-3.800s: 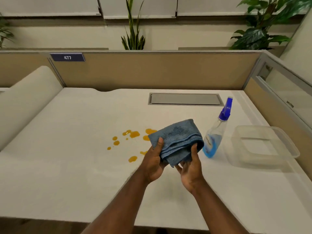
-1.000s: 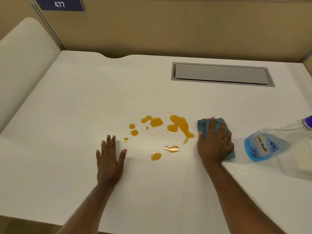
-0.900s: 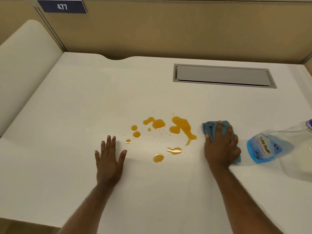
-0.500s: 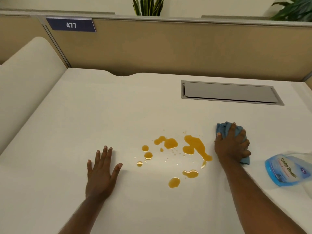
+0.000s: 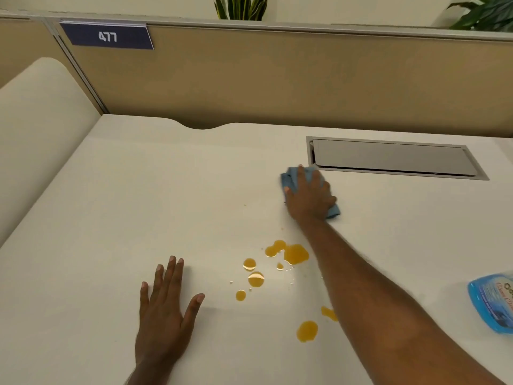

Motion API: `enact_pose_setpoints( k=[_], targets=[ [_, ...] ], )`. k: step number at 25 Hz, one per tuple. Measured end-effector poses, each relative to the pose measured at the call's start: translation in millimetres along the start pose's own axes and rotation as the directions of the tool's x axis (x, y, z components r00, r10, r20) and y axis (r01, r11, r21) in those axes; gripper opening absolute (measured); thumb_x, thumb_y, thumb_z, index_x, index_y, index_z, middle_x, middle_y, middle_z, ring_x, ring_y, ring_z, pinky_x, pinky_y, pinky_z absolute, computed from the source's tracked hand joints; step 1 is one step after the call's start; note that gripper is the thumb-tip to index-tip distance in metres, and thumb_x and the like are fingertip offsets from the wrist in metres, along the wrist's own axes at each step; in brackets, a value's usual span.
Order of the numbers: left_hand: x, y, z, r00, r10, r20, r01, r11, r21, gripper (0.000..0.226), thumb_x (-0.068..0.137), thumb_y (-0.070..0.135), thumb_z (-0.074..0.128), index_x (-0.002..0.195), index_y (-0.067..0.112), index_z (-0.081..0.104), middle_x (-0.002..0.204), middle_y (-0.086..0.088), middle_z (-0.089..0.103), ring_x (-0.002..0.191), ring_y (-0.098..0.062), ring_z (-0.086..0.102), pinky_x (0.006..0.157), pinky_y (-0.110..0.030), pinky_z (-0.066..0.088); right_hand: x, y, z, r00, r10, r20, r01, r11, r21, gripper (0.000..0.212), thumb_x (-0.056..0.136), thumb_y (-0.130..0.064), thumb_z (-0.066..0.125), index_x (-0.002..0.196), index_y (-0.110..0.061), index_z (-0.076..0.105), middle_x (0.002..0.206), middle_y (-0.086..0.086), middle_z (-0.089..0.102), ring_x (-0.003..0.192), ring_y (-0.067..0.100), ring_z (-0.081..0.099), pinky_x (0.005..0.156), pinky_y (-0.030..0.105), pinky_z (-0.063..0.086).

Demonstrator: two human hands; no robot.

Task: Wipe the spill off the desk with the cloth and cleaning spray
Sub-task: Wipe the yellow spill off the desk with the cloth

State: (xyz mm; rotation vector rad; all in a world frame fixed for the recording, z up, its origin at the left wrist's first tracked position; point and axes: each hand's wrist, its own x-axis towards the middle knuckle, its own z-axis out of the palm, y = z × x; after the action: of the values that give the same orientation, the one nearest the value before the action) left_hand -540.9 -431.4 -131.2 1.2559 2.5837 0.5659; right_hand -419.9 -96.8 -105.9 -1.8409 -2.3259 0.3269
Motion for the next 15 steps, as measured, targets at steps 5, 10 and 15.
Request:
enact_pose_setpoints(
  k=[5, 10, 15],
  targets=[
    [1.0, -0.6, 1.7, 1.0, -0.007, 0.003, 0.007, 1.0, 0.012, 0.083, 0.083, 0.077, 0.003, 0.151, 0.03, -0.002, 0.16, 0.015, 0.002, 0.148, -0.007, -0.005, 0.12, -0.036, -0.007, -43.9, -93.6, 32.5, 0.949, -0.306, 0.076, 0.306, 0.952, 0.019, 0.062, 0.094, -0.05, 0.042, 0.149, -0.038, 0.019, 0.16, 0.007, 0.018, 0.139, 0.038, 0.023, 0.104, 0.057, 0.024],
    [1.5, 1.4, 0.4, 1.0, -0.021, 0.01, 0.021, 1.0, 0.018, 0.084, 0.081, 0.078, 0.001, 0.15, 0.031, -0.003, 0.16, 0.014, 0.003, 0.148, -0.008, -0.004, 0.119, -0.035, -0.008, -79.9, -95.9, 46.7, 0.939, -0.343, 0.032, 0.344, 0.938, -0.032, 0.058, 0.093, -0.039, 0.05, 0.146, -0.035, 0.026, 0.158, 0.007, 0.023, 0.14, 0.035, 0.026, 0.103, 0.053, 0.028],
    [0.7, 0.7, 0.2, 1.0, -0.018, 0.013, 0.017, 1.0, 0.021, 0.084, 0.081, 0.078, 0.0, 0.15, 0.032, -0.004, 0.16, 0.014, 0.004, 0.148, -0.007, -0.003, 0.118, -0.032, -0.012, -37.7, -8.4, 19.3, 0.995, -0.093, -0.025, 0.09, 0.993, -0.077, 0.059, 0.092, -0.038, 0.048, 0.146, -0.039, 0.026, 0.159, 0.004, 0.02, 0.14, 0.032, 0.024, 0.103, 0.052, 0.029]
  ],
)
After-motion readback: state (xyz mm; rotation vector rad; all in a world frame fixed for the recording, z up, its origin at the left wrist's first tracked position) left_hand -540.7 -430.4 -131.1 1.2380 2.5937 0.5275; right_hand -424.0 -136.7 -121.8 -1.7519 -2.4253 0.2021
